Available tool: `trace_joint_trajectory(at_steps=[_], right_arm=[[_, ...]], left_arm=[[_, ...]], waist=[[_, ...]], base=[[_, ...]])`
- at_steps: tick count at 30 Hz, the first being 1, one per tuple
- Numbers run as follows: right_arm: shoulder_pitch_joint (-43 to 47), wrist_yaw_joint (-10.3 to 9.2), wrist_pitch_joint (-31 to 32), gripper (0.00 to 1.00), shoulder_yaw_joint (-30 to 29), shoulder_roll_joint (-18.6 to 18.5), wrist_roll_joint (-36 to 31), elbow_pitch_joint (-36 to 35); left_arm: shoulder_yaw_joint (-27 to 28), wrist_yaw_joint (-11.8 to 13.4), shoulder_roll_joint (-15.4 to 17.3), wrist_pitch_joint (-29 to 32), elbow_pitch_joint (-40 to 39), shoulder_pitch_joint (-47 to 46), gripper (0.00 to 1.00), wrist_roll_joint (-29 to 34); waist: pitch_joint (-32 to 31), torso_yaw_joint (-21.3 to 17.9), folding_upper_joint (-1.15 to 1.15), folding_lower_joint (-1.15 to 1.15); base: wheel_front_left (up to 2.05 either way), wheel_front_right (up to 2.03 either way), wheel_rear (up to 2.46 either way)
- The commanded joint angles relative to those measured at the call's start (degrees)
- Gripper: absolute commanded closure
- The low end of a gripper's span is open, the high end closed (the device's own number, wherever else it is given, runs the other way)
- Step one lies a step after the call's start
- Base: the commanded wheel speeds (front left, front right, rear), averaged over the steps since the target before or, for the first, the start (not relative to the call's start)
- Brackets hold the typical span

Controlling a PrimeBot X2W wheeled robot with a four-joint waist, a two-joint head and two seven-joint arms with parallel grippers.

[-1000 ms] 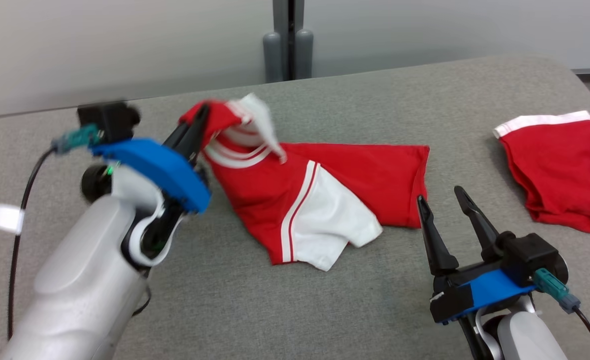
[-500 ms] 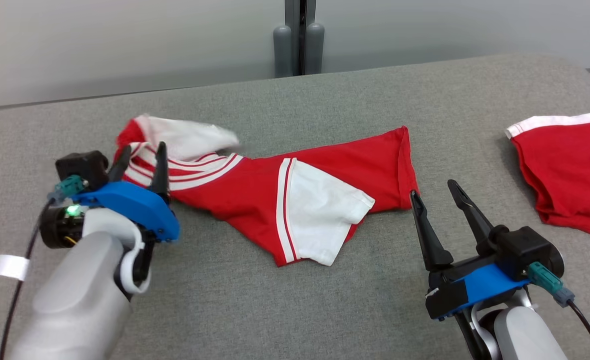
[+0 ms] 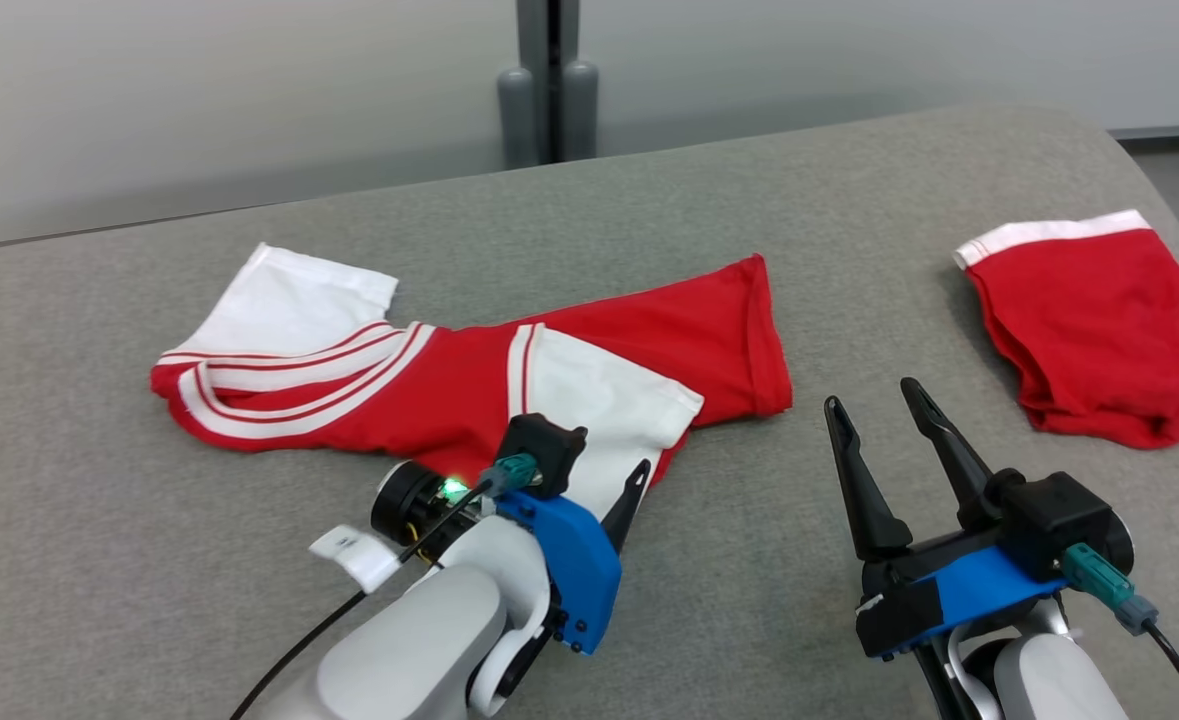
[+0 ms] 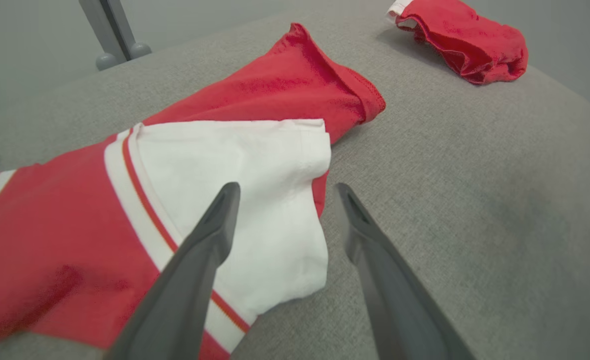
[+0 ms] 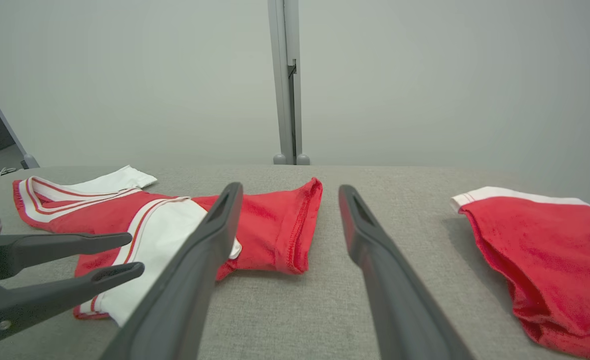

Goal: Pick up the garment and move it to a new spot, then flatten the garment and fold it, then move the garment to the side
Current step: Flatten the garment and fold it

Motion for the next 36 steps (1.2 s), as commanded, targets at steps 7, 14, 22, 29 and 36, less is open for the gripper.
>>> trace_joint_trajectory(at_steps=[7,14,22,29,36], right_arm=[[-0.3,0.01,-0.9,0.0,0.7,-0.1,1.2,0.2],[-0.7,0.01,-2.0,0.0,0.2,-0.1,1.7,0.9],[-1.5,0.01,-3.0,0.0,0.7,-0.1,2.5,2.0],[-1.7,0.01,-3.2,0.0,0.0,-0.1,2.0,2.3],[-2.0,0.01,-2.7,0.0,0.1,-0.1,1.7,2.0]], left_arm=[[-3.6,1.4,-2.6,4.2,6.9,-5.2,0.0,3.6],[-2.3,2.6,-3.8,4.0,10.7,-8.3,0.0,3.3],[-3.8,1.0,-3.8,8.0,14.6,-9.9,0.06,3.0],[-1.8,0.4,-4.3,4.8,15.5,-10.4,1.0,1.4],[-2.3,-0.5,-5.1,4.8,16.7,-9.8,1.0,0.7]], waist=[[1.5,-4.3,0.0,0.0],[2.8,-6.6,0.0,0.0],[3.2,-7.5,0.0,0.0],[3.1,-6.6,0.0,0.0],[2.5,-4.9,0.0,0.0]], base=[[0.0,0.0,0.0],[0.0,0.0,0.0],[0.0,0.0,0.0],[0.0,0.0,0.0],[0.0,0.0,0.0]])
